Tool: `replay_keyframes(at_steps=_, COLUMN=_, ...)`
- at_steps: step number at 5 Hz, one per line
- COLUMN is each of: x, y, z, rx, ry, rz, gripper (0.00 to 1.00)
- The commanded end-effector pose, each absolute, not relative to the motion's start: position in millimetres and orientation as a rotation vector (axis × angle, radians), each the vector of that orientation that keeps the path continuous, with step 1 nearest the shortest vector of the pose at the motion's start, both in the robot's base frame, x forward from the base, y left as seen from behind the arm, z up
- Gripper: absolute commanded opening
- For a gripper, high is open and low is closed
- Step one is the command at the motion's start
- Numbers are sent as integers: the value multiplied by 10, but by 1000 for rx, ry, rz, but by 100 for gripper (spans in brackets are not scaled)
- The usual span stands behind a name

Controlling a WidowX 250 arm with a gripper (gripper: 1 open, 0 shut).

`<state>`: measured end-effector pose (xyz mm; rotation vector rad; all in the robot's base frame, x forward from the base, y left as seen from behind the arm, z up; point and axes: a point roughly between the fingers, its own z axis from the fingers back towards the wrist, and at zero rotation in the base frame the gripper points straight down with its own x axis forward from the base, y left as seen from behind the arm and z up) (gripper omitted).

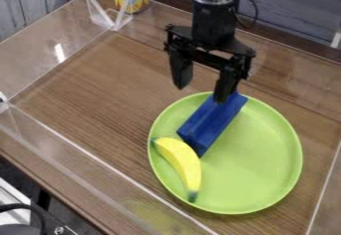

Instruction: Remove the blue object from inside the green plate and put it on the table

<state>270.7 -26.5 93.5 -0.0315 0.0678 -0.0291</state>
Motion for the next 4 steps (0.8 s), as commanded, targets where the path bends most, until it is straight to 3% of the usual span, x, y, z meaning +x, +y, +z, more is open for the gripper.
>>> replay_keyframes(at_steps=1, x=2744, y=-356, z=1040, rx=-41, ry=-1, rz=-51, gripper=100)
replay_keyframes(at_steps=4, x=2746, y=-443, z=899, rx=-57, ry=10, rz=-98, gripper=100)
